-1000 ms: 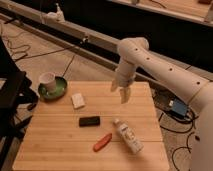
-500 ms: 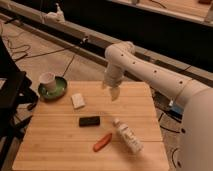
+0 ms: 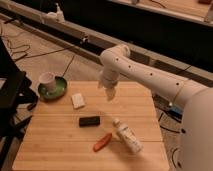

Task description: Place the white sponge in the ceramic cup

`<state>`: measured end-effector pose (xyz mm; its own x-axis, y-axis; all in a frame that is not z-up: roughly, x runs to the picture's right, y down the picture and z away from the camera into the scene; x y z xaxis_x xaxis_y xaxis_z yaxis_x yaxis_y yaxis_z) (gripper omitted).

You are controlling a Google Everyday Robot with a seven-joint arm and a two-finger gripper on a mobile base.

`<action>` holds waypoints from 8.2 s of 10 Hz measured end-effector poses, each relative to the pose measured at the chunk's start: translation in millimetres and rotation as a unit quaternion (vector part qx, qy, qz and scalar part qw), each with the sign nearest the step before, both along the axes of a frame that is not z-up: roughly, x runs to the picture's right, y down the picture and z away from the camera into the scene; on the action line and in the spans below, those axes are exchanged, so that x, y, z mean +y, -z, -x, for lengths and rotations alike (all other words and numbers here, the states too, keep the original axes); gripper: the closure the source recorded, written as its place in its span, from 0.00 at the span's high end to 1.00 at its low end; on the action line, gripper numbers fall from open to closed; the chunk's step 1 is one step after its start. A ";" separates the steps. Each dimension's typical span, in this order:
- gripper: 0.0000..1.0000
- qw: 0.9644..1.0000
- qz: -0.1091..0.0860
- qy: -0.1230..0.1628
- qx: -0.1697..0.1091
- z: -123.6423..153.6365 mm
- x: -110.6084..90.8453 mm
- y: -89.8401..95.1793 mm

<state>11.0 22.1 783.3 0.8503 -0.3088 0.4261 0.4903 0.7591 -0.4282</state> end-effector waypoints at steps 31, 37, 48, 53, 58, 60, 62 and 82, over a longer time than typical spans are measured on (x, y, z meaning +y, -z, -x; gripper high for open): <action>0.62 0.984 0.044 -0.102 -0.137 118.9 24.5 -75.4; 0.62 0.971 0.105 -0.155 -0.148 156.2 58.7 -89.5; 0.62 0.951 0.114 -0.255 -0.133 166.9 69.1 -151.9; 0.29 0.956 0.083 -0.235 -0.154 173.7 67.5 -163.9; 0.00 0.960 0.062 -0.221 -0.162 174.5 66.4 -163.2; 0.00 0.958 0.039 -0.224 -0.172 174.7 46.1 -150.7; 0.00 0.958 0.004 -0.222 -0.182 170.9 20.6 -134.5; 0.00 0.905 -0.118 -0.204 -0.354 266.8 -95.5 -21.9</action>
